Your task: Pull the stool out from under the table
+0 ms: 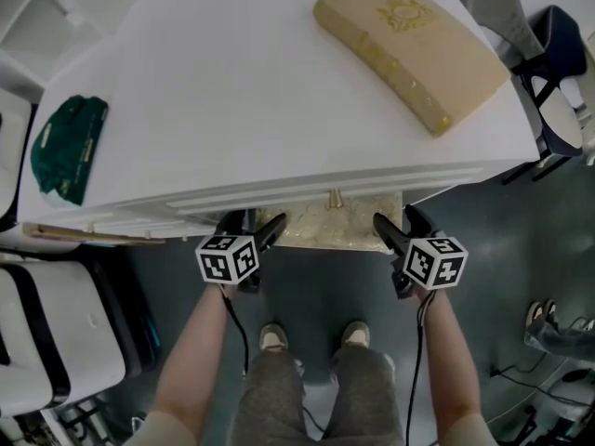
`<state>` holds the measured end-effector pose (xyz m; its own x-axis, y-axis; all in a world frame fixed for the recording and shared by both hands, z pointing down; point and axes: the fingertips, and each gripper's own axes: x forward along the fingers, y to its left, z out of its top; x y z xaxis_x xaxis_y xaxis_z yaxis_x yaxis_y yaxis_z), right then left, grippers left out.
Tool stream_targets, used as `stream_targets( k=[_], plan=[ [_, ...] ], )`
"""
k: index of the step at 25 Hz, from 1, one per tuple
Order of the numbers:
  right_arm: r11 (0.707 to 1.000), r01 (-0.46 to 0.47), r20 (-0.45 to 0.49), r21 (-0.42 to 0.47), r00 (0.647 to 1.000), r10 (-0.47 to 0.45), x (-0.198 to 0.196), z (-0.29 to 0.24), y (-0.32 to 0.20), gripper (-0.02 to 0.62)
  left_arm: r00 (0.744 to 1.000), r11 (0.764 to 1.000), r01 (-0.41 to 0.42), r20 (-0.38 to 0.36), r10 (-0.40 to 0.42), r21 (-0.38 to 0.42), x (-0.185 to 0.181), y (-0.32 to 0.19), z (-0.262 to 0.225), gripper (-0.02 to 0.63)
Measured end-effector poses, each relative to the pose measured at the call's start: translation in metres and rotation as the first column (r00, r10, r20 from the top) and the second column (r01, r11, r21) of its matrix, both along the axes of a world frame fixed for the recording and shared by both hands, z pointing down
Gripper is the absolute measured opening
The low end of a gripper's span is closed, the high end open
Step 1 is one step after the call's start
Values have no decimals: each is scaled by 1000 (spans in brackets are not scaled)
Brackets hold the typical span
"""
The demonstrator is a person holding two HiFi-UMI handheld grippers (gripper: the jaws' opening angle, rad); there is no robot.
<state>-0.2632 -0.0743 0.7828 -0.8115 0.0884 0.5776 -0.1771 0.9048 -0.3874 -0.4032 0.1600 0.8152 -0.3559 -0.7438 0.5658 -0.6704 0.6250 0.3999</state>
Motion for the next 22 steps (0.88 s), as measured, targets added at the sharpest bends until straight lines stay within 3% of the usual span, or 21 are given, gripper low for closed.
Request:
stream_targets(
  k=[9, 16, 22],
  plan=[
    [991, -100, 10, -88, 995, 102, -17, 43, -13, 438, 996, 998, 2, -89, 3, 63, -18, -19, 30, 454],
    [993, -92, -12, -74, 996, 91, -18, 66, -18, 456, 994, 998, 3, -106, 4, 68, -19, -26, 44, 456],
    [981, -72, -23, -182, 997, 69, -23, 79, -21, 500, 982, 995, 1, -186, 18, 98, -21, -27, 55, 497]
  ],
)
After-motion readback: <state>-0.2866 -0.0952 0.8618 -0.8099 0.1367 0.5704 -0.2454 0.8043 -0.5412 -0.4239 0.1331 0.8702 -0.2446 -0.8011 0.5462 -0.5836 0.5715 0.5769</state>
